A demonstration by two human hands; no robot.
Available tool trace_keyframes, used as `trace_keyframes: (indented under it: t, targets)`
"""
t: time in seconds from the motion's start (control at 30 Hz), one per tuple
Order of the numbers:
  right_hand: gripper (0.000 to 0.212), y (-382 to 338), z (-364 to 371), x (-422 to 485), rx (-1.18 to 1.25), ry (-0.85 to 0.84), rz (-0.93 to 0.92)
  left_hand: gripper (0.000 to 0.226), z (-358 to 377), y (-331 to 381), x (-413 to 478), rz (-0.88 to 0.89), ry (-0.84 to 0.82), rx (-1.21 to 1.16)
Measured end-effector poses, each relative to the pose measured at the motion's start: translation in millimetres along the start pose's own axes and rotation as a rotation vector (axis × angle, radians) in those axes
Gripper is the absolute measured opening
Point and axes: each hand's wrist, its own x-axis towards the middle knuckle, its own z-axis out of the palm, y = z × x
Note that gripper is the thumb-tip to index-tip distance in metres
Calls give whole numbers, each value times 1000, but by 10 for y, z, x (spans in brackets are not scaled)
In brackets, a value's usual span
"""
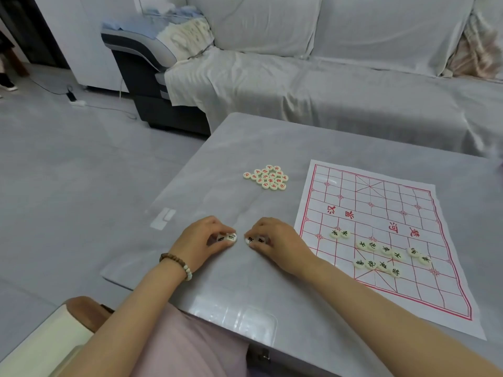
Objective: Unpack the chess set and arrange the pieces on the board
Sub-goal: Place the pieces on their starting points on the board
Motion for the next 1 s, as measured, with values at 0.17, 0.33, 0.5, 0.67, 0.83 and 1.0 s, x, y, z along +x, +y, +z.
trace_keyframes:
  t: [0.17, 0.33, 0.5, 0.67, 0.83, 1.0]
  targets:
    - [19, -16, -53, -112, 47, 33, -24, 20, -5, 112, -43, -1, 9, -11]
    - [15, 109, -377, -493, 158, 224, 49, 22, 126, 534, 70, 84, 23, -59]
    - [17, 511, -854, -1188, 83, 342, 212, 32, 527, 1122, 307, 172, -68, -31]
    - [17, 901, -1238, -1815, -32, 400, 388, 36, 902, 1510, 471, 194, -164, 59]
    - [14, 1133, -1243, -2152, -37, 386, 478, 36, 1108, 1566, 508, 169, -247, 138]
    - [17, 1195, -1154, -2217, 26, 362, 523, 35, 1199, 1574, 488, 158, -245, 140]
